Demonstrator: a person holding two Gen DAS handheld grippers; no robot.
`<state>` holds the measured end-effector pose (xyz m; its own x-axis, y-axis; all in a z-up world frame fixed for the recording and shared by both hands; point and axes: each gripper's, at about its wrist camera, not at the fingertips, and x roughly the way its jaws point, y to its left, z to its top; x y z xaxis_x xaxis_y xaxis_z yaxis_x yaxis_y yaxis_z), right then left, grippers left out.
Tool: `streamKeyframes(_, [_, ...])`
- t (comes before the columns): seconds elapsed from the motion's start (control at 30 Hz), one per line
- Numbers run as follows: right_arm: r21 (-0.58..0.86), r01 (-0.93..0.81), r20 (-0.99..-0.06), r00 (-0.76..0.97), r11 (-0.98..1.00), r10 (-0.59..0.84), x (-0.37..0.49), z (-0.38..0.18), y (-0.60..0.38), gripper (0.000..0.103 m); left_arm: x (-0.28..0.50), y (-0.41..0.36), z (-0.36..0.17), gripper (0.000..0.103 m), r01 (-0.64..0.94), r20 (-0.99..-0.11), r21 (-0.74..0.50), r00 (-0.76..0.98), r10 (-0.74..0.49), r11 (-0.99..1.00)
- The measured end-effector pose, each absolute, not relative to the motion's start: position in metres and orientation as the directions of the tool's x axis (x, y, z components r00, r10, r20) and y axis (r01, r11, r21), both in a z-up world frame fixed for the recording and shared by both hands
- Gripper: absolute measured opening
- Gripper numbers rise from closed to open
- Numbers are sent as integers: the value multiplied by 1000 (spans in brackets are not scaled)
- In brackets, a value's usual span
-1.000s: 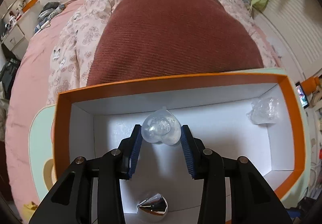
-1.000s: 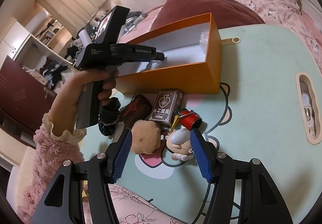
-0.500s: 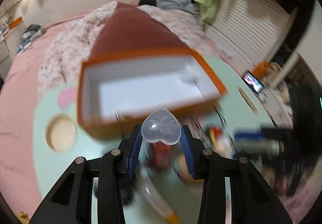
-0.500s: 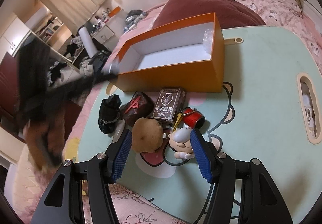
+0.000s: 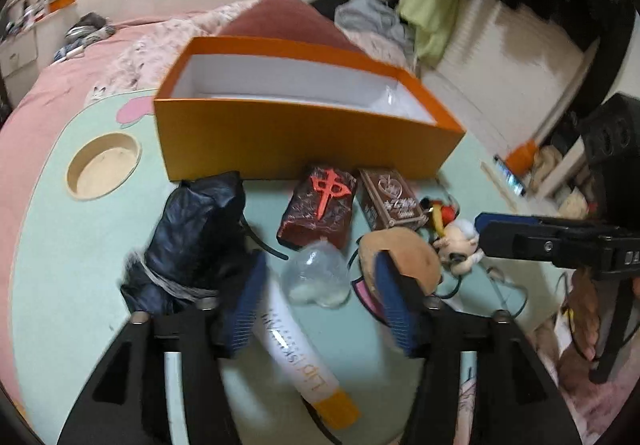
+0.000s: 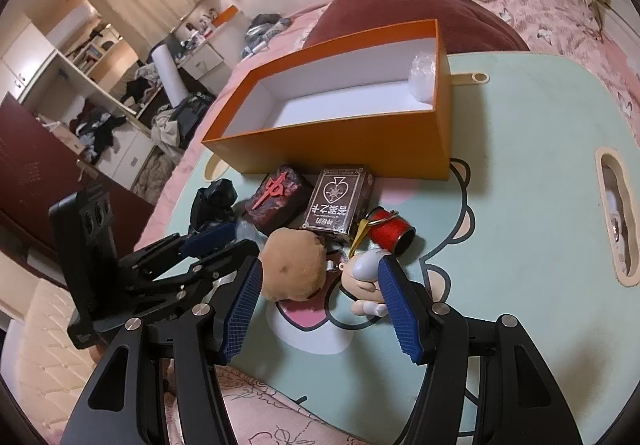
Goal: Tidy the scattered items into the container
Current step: 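Lift the clear heart piece out of the box, set it on the table, open left gripper, then reach into the box and grasp the clear plastic wrap with the right gripper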
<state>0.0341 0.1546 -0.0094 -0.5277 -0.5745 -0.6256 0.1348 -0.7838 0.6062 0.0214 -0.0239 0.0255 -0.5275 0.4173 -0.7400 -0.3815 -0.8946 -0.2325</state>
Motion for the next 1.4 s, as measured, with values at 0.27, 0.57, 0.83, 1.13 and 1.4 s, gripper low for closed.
streamKeyframes(0.27, [576,151,-623,-555,-803,-551,3,44,166,60,58,-58,27,74,-280,-595,-284,-698,398,-917])
streamKeyframes(0.57, [80,72,-883,-457,-994,-104,-112,52,131,26,56,-60,16,75,-279,-623,-284,-673,398,-917])
streamKeyframes(0.83, [-105,15,-929,-357,-994,92,-148,14,121,15,66,-69,22,75,-269,-572,-287,-722,389,-920])
streamKeyframes(1.13, [-110,23,-936,-340,-994,95,-149,-5,122,11,67,-86,26,75,-224,-536,-340,-752,384,-913])
streamKeyframes(1.4, [132,86,-837,-524,-987,-158,-90,60,134,10,68,-103,26,75,-91,-519,-339,-813,266,-937])
